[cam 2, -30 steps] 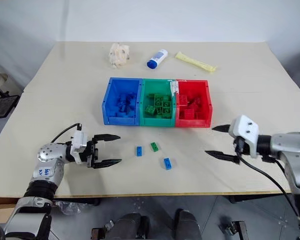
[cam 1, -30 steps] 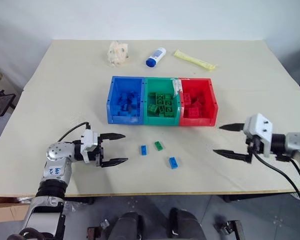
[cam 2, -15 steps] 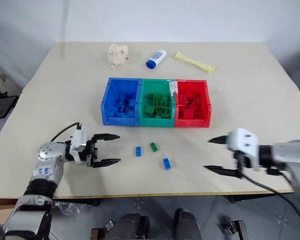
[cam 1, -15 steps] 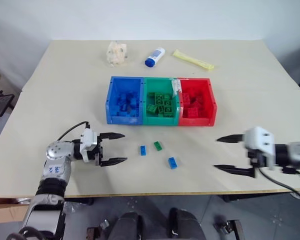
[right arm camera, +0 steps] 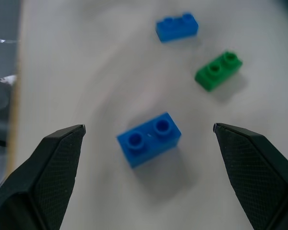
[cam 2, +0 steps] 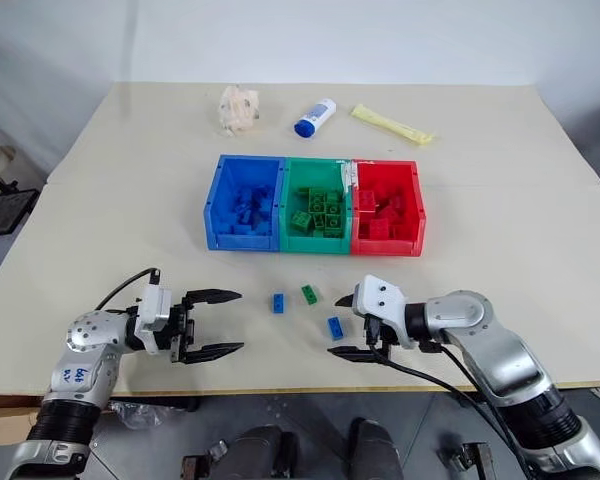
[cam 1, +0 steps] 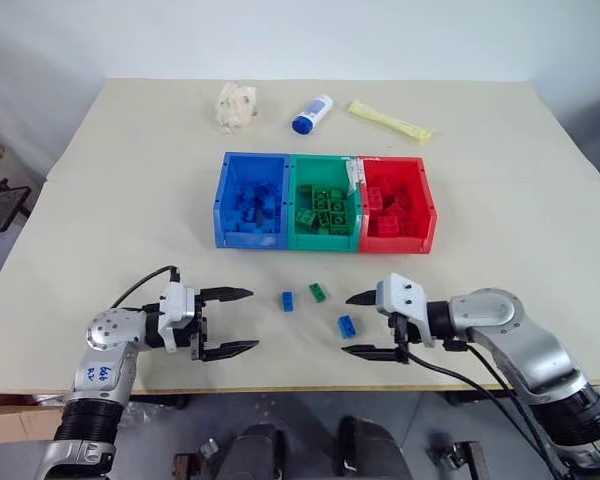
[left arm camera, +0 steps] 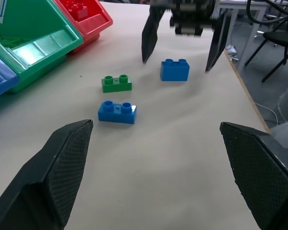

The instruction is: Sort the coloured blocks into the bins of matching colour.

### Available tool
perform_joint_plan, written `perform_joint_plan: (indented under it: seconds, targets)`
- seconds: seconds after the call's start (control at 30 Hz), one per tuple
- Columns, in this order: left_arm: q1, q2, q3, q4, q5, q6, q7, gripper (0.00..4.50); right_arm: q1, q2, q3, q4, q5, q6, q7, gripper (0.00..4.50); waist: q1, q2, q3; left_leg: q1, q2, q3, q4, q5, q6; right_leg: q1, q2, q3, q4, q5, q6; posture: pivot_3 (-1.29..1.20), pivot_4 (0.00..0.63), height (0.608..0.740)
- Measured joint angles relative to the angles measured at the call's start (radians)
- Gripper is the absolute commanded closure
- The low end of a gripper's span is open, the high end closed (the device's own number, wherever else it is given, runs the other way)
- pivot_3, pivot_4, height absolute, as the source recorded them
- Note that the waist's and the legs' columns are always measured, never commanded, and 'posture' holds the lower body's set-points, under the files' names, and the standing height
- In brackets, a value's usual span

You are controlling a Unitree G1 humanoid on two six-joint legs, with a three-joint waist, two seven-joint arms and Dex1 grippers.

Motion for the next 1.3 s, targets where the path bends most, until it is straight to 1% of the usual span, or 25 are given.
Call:
perform_joint_plan:
  seconds: [0.03, 0.1, 0.23, 0.27, 0.53, 0.63, 0.77, 0.87, 0.97, 1.13, 1.2, 1.27, 1.3]
  targets:
    - [0.002, 0.0, 0.0, -0.002, 0.0, 0.001, 0.002, 0.0, 0.001, 0.003, 0.006, 0.006, -0.004, -0.004, 0.0, 0.64, 0.0, 0.0, 0.0, 0.0, 0.0, 0.0, 0.0, 0.0, 0.0, 0.0, 0.0, 0.0, 0.0, 0.0, 0.0, 0.0, 0.15, 0.74]
    - [0.006, 0.0, 0.0, -0.006, 0.0, 0.004, 0.006, 0.0, 0.001, 0.016, 0.008, 0.011, -0.011, -0.014, -0.002, 1.26, 0.0, 0.0, 0.0, 0.0, 0.0, 0.001, 0.0, 0.0, 0.0, 0.0, 0.0, -0.001, 0.0, 0.0, 0.0, 0.0, 0.15, 0.74]
    - [0.012, 0.0, 0.0, -0.011, 0.0, 0.008, 0.012, 0.0, 0.003, 0.027, 0.008, 0.011, -0.016, -0.016, -0.014, 2.7, 0.002, 0.0, 0.0, 0.0, 0.0, 0.0, 0.0, 0.0, 0.0, 0.0, 0.0, -0.002, 0.0, 0.0, 0.0, 0.0, 0.15, 0.74]
    - [0.012, 0.0, 0.0, -0.012, 0.0, 0.008, 0.012, 0.0, 0.005, 0.027, 0.008, 0.011, -0.017, -0.018, -0.016, 2.96, 0.002, 0.0, 0.0, 0.0, 0.0, 0.0, 0.0, 0.0, 0.0, 0.0, 0.0, -0.002, 0.0, 0.0, 0.0, 0.0, 0.15, 0.74]
    - [-0.002, -0.004, -0.001, -0.009, 0.0, 0.007, 0.012, 0.0, -0.005, 0.026, -0.005, -0.01, 0.0, -0.012, -0.01, 2.97, 0.001, 0.0, 0.0, 0.0, 0.0, 0.001, 0.0, 0.0, 0.0, 0.0, 0.0, -0.003, 0.0, 0.0, 0.0, 0.0, 0.15, 0.74]
    - [-0.011, -0.005, -0.001, 0.001, 0.0, 0.005, 0.012, 0.0, -0.058, 0.036, -0.017, -0.023, 0.022, 0.005, -0.01, 2.97, -0.001, 0.0, 0.0, 0.0, 0.0, 0.001, 0.0, 0.0, 0.0, 0.0, 0.001, -0.004, 0.0, 0.0, 0.0, 0.0, 0.15, 0.74]
    - [-0.027, -0.013, -0.003, 0.012, 0.0, -0.001, 0.012, 0.0, -0.165, 0.102, -0.044, 0.003, 0.03, -0.042, -0.028, 2.97, -0.003, 0.0, 0.0, 0.0, 0.0, 0.001, 0.0, 0.0, 0.0, 0.0, 0.001, -0.004, 0.001, 0.0, 0.0, 0.0, 0.15, 0.74]
    - [-0.044, -0.015, -0.003, 0.022, 0.001, -0.006, 0.012, 0.0, -0.233, 0.17, -0.044, 0.072, 0.026, -0.087, -0.055, 2.97, -0.002, 0.0, 0.0, 0.0, 0.0, 0.001, 0.0, 0.0, 0.0, -0.001, 0.001, -0.006, 0.002, 0.0, 0.0, 0.0, 0.15, 0.74]
    - [-0.047, -0.016, -0.002, 0.045, 0.001, -0.014, 0.013, 0.0, -0.299, 0.205, -0.041, 0.149, 0.008, -0.125, -0.067, 2.97, -0.005, 0.0, 0.0, 0.0, -0.001, 0.001, 0.0, 0.0, 0.0, -0.001, 0.001, -0.006, 0.002, 0.0, 0.0, 0.0, 0.15, 0.74]
    - [-0.053, -0.026, -0.004, 0.046, 0.002, -0.025, 0.03, 0.0, -0.47, 0.313, -0.016, 0.366, -0.055, -0.236, -0.073, 2.97, -0.026, 0.0, 0.0, 0.0, 0.0, 0.0, 0.0, 0.0, 0.0, -0.002, 0.001, -0.007, 0.004, 0.0, 0.0, 0.0, 0.15, 0.74]
    - [-0.053, -0.028, -0.003, 0.044, 0.003, -0.027, 0.038, 0.0, -0.543, 0.382, -0.001, 0.493, -0.087, -0.299, -0.087, 2.97, -0.034, 0.0, 0.0, 0.001, 0.0, 0.001, -0.001, 0.0, 0.0, -0.002, 0.001, -0.007, 0.005, 0.0, 0.0, 0.0, 0.15, 0.74]
    - [-0.054, -0.028, -0.003, 0.044, 0.003, -0.03, 0.044, 0.0, -0.626, 0.471, 0.003, 0.636, -0.113, -0.371, -0.122, 2.24, -0.048, 0.0, 0.0, 0.001, 0.0, 0.0, -0.001, 0.0, 0.0, -0.003, 0.001, -0.007, 0.008, 0.0, -0.001, 0.0, 0.15, 0.74]
    - [-0.056, -0.029, -0.003, 0.043, 0.003, -0.031, 0.049, 0.0, -0.673, 0.514, -0.004, 0.714, -0.126, -0.403, -0.165, 2.06, -0.053, 0.0, 0.0, 0.001, 0.0, 0.0, -0.002, 0.0, 0.0, -0.004, 0.001, -0.007, 0.01, -0.001, -0.001, 0.0, 0.15, 0.74]
